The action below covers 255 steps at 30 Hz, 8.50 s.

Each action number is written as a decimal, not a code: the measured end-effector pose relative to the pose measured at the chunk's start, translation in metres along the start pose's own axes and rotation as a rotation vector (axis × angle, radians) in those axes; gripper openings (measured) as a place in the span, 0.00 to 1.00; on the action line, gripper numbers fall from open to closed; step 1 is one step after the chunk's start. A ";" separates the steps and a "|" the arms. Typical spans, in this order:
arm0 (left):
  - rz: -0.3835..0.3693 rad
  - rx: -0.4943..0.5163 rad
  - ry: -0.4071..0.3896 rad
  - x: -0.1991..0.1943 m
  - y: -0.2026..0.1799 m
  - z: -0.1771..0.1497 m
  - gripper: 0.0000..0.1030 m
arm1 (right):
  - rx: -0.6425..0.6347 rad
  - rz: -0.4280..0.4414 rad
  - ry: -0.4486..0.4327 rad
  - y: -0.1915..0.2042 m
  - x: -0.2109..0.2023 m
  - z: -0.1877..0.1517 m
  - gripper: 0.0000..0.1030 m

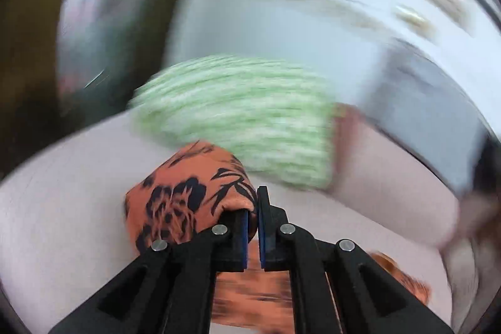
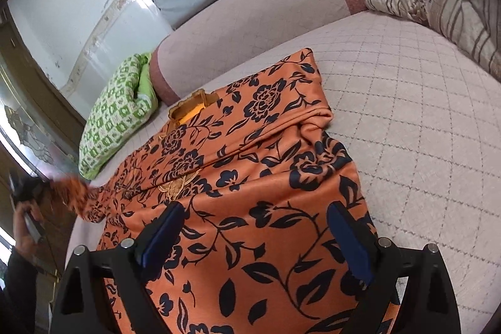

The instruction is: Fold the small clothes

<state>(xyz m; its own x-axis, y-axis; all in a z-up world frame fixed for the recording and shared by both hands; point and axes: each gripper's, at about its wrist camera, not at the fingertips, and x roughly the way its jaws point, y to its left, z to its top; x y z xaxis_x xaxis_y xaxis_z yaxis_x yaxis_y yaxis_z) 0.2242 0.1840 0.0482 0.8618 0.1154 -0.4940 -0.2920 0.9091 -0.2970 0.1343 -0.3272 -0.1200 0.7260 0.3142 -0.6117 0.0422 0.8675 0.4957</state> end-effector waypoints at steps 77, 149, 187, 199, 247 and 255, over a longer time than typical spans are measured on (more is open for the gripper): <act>0.070 0.468 0.497 0.119 -0.010 -0.160 0.68 | -0.080 -0.020 0.350 0.060 0.183 0.110 0.68; -0.062 0.253 0.610 -0.124 0.054 -0.273 0.49 | 0.141 -0.052 0.377 -0.061 -0.072 -0.083 0.49; -0.083 0.194 0.569 -0.141 0.056 -0.255 0.11 | 0.191 0.013 0.374 -0.059 -0.086 -0.078 0.17; -0.106 0.158 0.652 -0.122 0.060 -0.266 0.08 | 0.231 0.011 0.447 -0.068 -0.059 -0.085 0.12; -0.128 0.134 0.465 0.080 0.019 -0.118 0.80 | 0.074 -0.010 0.220 -0.057 0.113 0.131 0.83; -0.111 0.246 0.599 0.101 -0.015 -0.157 0.15 | 0.017 -0.023 0.383 -0.027 0.154 0.107 0.20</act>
<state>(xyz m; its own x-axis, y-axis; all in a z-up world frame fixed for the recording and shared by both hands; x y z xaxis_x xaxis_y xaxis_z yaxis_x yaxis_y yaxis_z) 0.2511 0.1190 -0.1253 0.4809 -0.1624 -0.8616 -0.0505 0.9759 -0.2121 0.3186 -0.3440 -0.1614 0.4154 0.4193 -0.8072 0.0694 0.8702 0.4878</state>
